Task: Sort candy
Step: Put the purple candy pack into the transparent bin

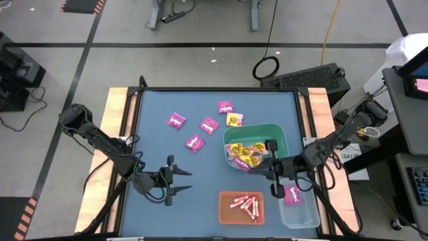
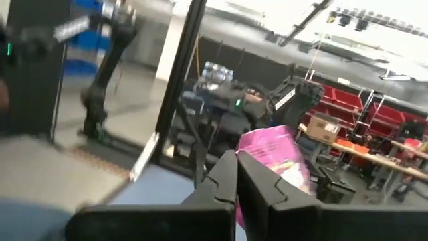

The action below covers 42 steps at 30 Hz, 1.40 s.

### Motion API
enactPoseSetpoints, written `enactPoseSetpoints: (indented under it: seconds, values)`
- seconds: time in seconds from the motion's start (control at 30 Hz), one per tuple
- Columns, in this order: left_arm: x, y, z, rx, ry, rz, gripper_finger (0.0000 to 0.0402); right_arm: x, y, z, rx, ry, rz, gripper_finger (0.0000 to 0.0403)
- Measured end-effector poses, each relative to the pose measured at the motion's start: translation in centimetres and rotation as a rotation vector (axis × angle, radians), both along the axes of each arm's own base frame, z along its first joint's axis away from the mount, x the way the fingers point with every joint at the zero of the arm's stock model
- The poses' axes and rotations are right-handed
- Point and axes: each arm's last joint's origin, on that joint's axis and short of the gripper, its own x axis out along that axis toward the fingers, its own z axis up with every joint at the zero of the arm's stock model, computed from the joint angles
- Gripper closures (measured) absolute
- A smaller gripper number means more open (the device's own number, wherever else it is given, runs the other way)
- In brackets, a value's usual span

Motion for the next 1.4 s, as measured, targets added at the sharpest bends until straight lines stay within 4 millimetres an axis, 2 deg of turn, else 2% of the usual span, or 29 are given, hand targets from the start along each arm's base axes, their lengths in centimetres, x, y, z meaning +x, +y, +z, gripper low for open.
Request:
enactPoseSetpoints:
  seconds: [0.37, 0.47, 0.6, 0.73, 0.97, 1.07, 1.23, 1.4]
  values:
    - [0.0, 0.1, 0.0, 0.015, -0.006, 0.022, 0.0182, -1.2, 1.9, -2.3, -0.644, 0.070, 0.073, 0.0403]
    - [0.0, 0.1, 0.0, 0.017, -0.008, 0.031, 0.0182, -1.4, 2.2, -2.4, -0.737, 0.059, 0.070, 0.0403]
    - [0.0, 0.1, 0.0, 0.012, -0.009, 0.033, 0.0182, -1.6, 2.3, -2.4, -0.763, 0.053, 0.044, 0.0403]
    - [0.0, 0.1, 0.0, 0.012, -0.008, 0.033, 0.0182, -1.5, 2.2, -2.0, -0.583, 0.074, -0.019, 0.0403]
    - [0.0, 0.1, 0.0, 0.059, -0.008, 0.028, 0.0182, -1.5, 1.9, -0.7, 0.068, 0.080, -0.103, 0.0403]
    - [0.2, 0.5, 0.0, 0.073, -0.011, 0.054, 0.0182, -1.5, 1.8, -0.5, 0.264, 0.087, -0.108, 0.0403]
    - [1.1, 1.9, 0.0, 0.074, -0.009, 0.122, 0.0182, -1.5, 1.8, -0.6, 0.456, 0.118, -0.084, 0.0403]
    - [2.2, 3.6, -0.2, 0.078, 0.001, 0.202, 0.0182, -1.9, 2.4, -0.5, 0.511, 0.136, -0.022, 0.0403]
